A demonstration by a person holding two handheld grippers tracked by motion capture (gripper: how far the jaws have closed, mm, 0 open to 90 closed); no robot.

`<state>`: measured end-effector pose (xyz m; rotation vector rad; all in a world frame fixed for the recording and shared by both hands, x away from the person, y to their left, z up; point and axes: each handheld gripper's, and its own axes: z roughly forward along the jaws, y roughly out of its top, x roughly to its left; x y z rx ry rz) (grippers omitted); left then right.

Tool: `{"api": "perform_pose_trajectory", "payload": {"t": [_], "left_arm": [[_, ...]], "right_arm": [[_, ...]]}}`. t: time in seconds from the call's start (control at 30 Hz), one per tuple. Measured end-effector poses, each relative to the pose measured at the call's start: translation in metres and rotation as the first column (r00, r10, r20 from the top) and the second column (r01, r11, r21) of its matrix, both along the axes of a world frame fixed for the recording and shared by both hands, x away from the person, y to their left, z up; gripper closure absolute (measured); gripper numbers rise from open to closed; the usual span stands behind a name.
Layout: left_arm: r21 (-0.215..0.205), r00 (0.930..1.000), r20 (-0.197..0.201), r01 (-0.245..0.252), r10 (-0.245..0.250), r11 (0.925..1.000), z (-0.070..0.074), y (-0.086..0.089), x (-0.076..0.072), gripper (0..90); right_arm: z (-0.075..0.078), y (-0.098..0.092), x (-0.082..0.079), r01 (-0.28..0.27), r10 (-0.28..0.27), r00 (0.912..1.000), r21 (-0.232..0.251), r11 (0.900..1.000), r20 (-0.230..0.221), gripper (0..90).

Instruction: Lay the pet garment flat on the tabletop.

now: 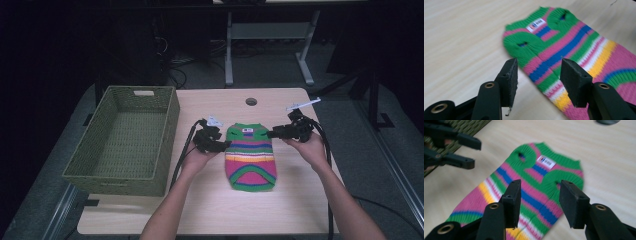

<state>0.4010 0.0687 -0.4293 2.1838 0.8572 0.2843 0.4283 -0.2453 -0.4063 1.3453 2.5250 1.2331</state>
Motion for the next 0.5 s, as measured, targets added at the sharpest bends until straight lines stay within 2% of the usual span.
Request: {"api": "perform_pose_trajectory", "payload": {"t": [0.03, 0.13, 0.2, 0.37, 0.47, 0.5], "left_arm": [[0.016, 0.9999, 0.003, 0.016, -0.016, 0.9997, -0.001, 0.000, -0.001, 47.9], [0.000, 0.9988, -0.018, 0.045, -0.045, 0.9990, -0.005, -0.004, -0.010, 52.5], [-0.001, 0.9963, -0.023, 0.083, -0.083, 0.9966, -0.007, -0.007, -0.015, 59.8], [0.003, 0.9842, -0.049, 0.171, -0.170, 0.9853, -0.013, -0.019, -0.028, 73.7], [0.025, 0.9776, -0.062, 0.203, -0.201, 0.9789, -0.017, -0.024, -0.031, 75.5], [0.026, 0.9774, -0.072, 0.201, -0.199, 0.9793, -0.019, -0.026, -0.032, 75.5]], "right_arm": [[-0.002, 0.000, -0.005, -0.022, 0.022, 0.9998, -0.011, 1.000, -0.002, 52.6], [-0.007, -0.001, -0.015, -0.056, 0.056, 0.9983, -0.014, 0.998, -0.015, 55.1], [-0.010, 0.000, -0.020, -0.072, 0.072, 0.9973, -0.022, 0.997, -0.018, 57.9], [-0.021, 0.004, -0.031, -0.117, 0.115, 0.9923, -0.046, 0.992, -0.047, 64.9], [-0.031, 0.006, -0.033, -0.139, 0.135, 0.9884, -0.060, 0.989, -0.070, 68.8], [-0.034, 0.008, -0.033, -0.144, 0.139, 0.9870, -0.061, 0.988, -0.080, 69.4]]}}
